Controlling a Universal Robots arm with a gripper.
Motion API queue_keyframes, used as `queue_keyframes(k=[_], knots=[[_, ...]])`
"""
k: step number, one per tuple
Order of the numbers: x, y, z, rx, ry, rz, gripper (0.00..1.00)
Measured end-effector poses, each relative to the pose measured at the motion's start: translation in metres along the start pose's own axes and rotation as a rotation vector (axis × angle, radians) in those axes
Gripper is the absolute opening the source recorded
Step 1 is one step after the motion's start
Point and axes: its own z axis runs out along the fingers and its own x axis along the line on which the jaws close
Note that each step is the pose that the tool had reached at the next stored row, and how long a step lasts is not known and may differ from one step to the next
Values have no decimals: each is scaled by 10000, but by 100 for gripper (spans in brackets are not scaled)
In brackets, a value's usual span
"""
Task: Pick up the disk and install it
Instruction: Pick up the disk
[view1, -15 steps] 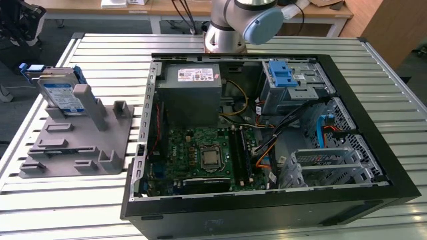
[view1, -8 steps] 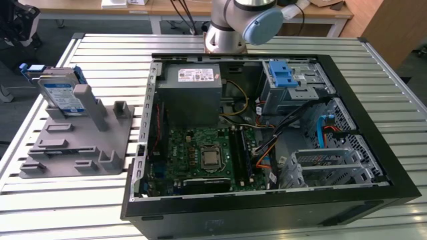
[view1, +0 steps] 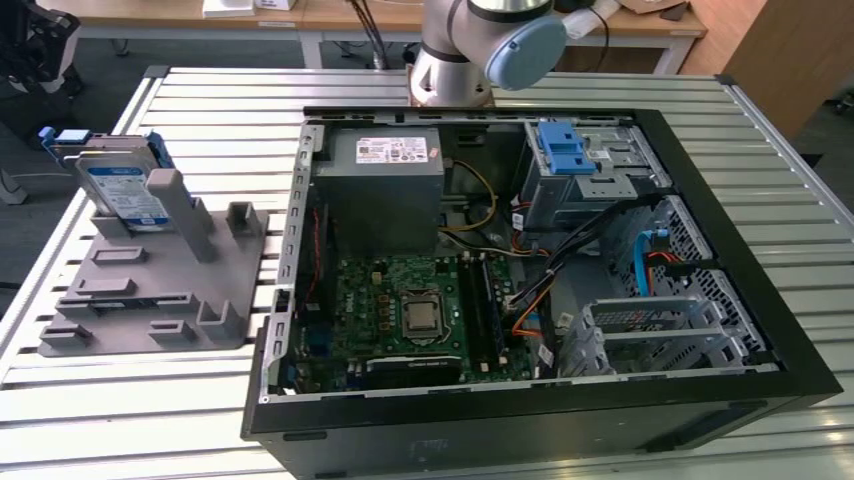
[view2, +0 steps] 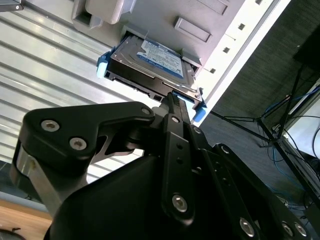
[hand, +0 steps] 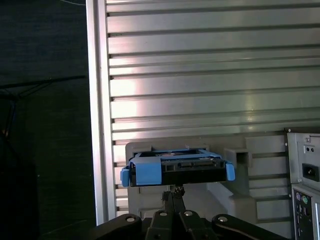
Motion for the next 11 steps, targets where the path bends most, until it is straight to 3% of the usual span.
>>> queue_keyframes(k=[6, 11], knots=[[1, 0, 0, -1, 5, -96, 11], [1, 0, 1, -14, 36, -802, 11]])
